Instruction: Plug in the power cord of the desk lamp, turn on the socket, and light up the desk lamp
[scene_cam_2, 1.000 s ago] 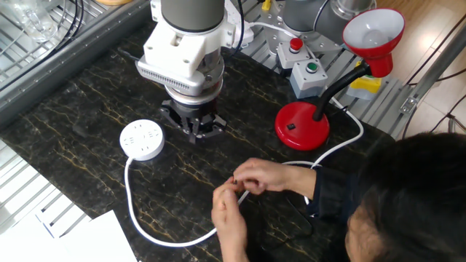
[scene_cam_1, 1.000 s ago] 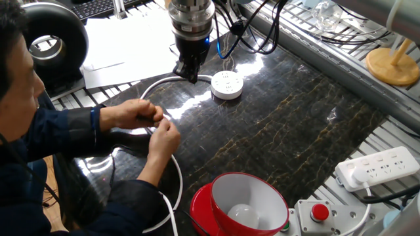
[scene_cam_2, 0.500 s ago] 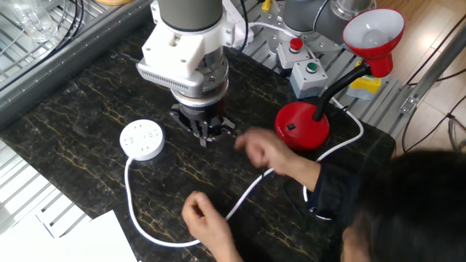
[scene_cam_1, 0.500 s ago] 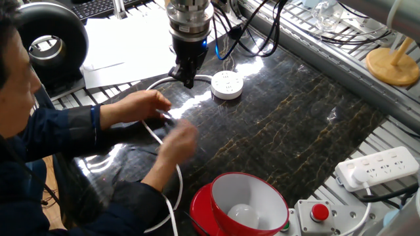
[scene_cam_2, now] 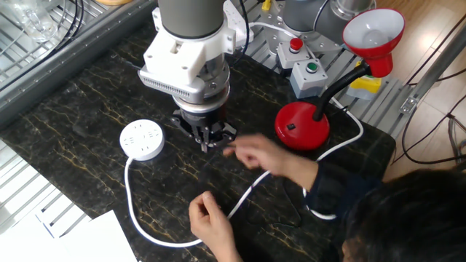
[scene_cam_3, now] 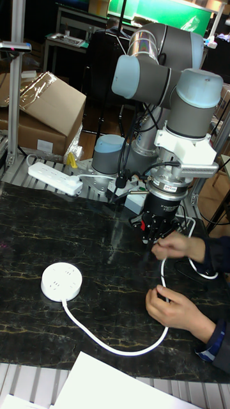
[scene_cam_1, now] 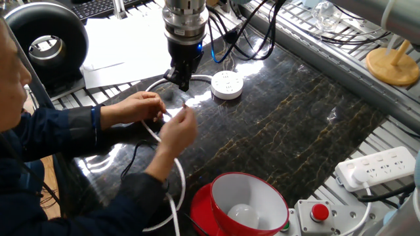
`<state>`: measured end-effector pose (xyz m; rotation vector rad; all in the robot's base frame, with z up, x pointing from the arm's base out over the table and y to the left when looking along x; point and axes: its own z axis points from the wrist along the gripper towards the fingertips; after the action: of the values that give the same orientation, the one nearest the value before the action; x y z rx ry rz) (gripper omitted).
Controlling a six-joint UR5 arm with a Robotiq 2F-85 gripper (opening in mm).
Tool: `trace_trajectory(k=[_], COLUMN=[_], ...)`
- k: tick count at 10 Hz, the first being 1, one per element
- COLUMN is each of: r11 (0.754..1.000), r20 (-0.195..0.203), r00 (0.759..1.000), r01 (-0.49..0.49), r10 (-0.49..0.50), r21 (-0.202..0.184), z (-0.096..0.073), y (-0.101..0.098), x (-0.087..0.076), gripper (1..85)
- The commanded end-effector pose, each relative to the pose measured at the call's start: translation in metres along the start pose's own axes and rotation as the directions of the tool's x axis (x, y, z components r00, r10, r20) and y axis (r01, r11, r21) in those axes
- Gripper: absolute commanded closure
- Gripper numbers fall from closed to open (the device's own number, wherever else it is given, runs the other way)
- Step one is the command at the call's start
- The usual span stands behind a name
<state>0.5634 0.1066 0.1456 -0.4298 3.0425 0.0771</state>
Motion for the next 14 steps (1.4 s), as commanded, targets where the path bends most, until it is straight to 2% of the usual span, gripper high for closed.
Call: trace_trajectory(k=[1, 2, 3, 4, 5, 6, 7, 8, 10, 12, 14], r11=[1.0, 0.991, 0.987, 0.985, 0.983, 0.999, 0.997, 0.998, 0.999, 0.999, 1.0], r20=[0.005, 0.001, 0.015, 0.006, -0.03, -0.088, -0.129, -0.113, -0.111, -0.098, -0.095], r00=[1.0, 0.992, 0.987, 0.985, 0.984, 0.996, 0.989, 0.993, 0.993, 0.995, 0.995], r01=[-0.001, -0.126, -0.159, -0.171, -0.174, -0.03, 0.067, 0.031, 0.022, -0.009, -0.016], r10=[0.001, 0.126, 0.159, 0.171, 0.173, 0.027, -0.07, -0.037, -0.027, 0.006, 0.014], r21=[0.016, 0.048, 0.002, -0.025, -0.051, -0.033, -0.027, -0.053, -0.046, -0.032, -0.023], z=[0.003, 0.004, 0.003, 0.002, 0.0, -0.003, -0.008, -0.008, -0.008, -0.007, -0.006], y=[-0.006, -0.012, 0.0, 0.007, 0.016, 0.007, -0.005, 0.003, 0.001, -0.001, -0.003], x=[-0.002, -0.004, -0.009, -0.007, 0.001, 0.02, 0.032, 0.028, 0.028, 0.023, 0.022], gripper=[17.7, 84.0, 84.3, 84.3, 79.0, 15.7, 0.7, 6.3, 6.7, 16.7, 19.3])
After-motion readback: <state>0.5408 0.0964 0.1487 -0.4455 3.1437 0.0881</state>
